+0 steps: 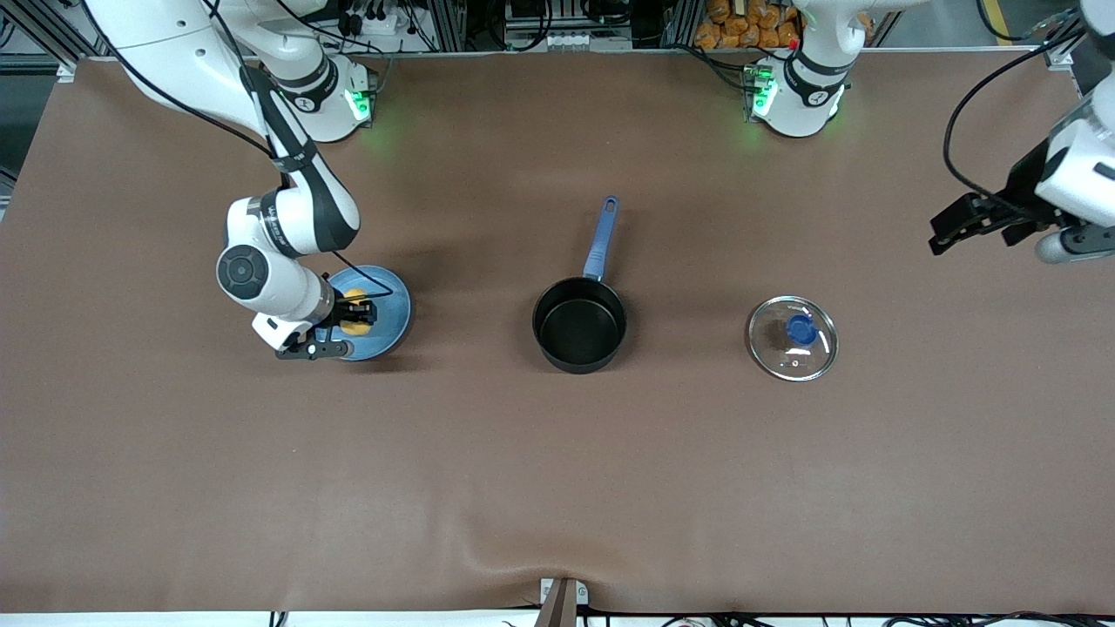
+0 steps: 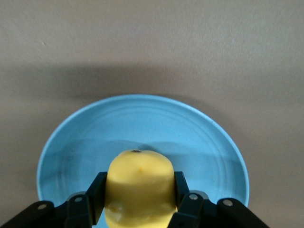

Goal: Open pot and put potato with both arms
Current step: 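Lift the yellow potato with the right gripper and carry it to the saucepan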

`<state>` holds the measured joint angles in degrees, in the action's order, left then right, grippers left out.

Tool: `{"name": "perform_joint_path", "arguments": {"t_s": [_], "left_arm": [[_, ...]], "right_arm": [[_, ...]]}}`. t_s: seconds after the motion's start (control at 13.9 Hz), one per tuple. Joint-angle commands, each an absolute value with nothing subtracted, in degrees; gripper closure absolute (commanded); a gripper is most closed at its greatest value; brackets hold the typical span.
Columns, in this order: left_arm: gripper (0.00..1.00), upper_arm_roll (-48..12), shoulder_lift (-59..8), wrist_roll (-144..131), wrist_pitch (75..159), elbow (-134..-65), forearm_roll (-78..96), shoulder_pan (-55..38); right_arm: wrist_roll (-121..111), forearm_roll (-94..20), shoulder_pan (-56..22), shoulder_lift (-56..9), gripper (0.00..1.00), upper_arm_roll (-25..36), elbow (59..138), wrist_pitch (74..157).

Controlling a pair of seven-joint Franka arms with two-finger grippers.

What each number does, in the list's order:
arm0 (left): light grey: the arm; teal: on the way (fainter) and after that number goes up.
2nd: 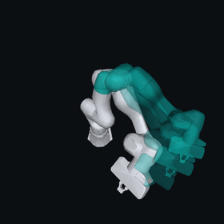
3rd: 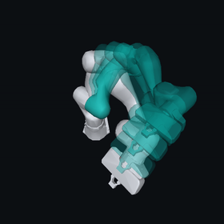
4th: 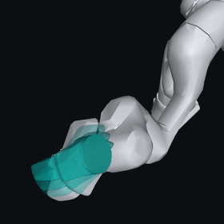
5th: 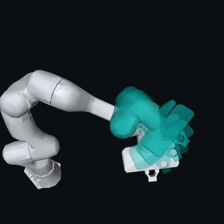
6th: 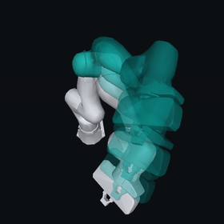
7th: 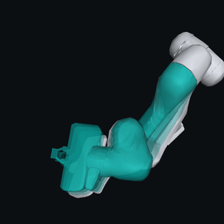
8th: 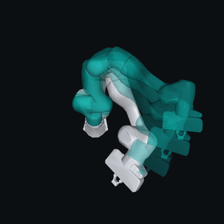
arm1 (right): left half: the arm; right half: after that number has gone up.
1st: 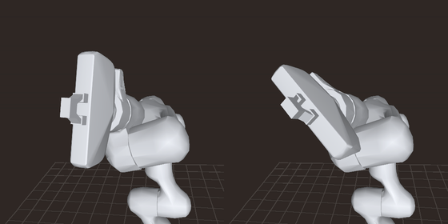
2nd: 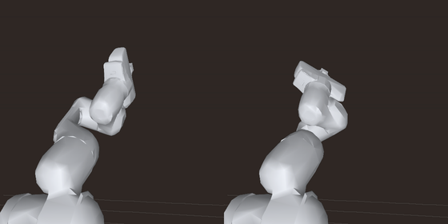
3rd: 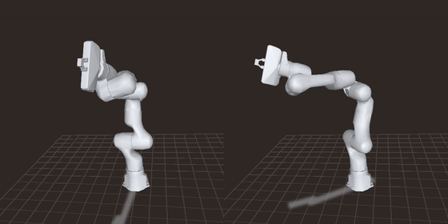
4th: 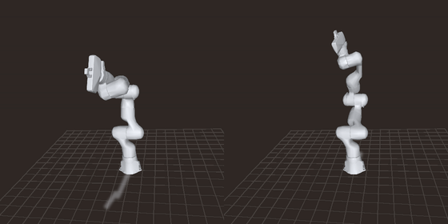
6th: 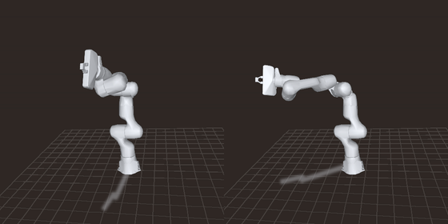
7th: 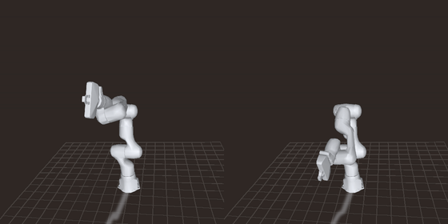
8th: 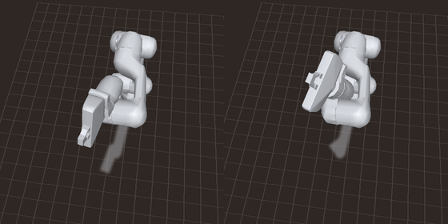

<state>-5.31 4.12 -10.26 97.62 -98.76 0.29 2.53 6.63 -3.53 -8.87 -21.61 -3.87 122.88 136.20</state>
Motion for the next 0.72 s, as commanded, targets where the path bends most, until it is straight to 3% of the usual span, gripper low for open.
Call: {"name": "perform_joint_path", "arguments": {"t_s": [0.0, 0.29, 0.43, 0.65], "left_arm": [[0.0, -5.54, 2.37, -8.44, 96.06, -96.59, 1.41, 2.9], [0.0, -5.54, 2.2, -7.91, 96.06, -96.5, 1.49, 2.99], [0.0, -5.71, 2.2, -7.91, 96.06, -95.89, 1.93, 2.99], [0.0, -5.71, 1.93, -8.17, 95.98, -94.48, 3.16, 2.73]], "right_arm": [[7.02, -3.95, -9.05, -21.09, 1.0, -3.96, 114.73, 124.67], [11.48, -5.79, -12.9, -21.62, 1.0, -4.04, 101.82, 114.37], [19.12, -6.94, -16.68, -24.86, 1.0, -4.04, 92.59, 110.67], [30.19, -9.06, -24.05, -30.13, 1.0, -3.96, 84.83, 110.39]]}}
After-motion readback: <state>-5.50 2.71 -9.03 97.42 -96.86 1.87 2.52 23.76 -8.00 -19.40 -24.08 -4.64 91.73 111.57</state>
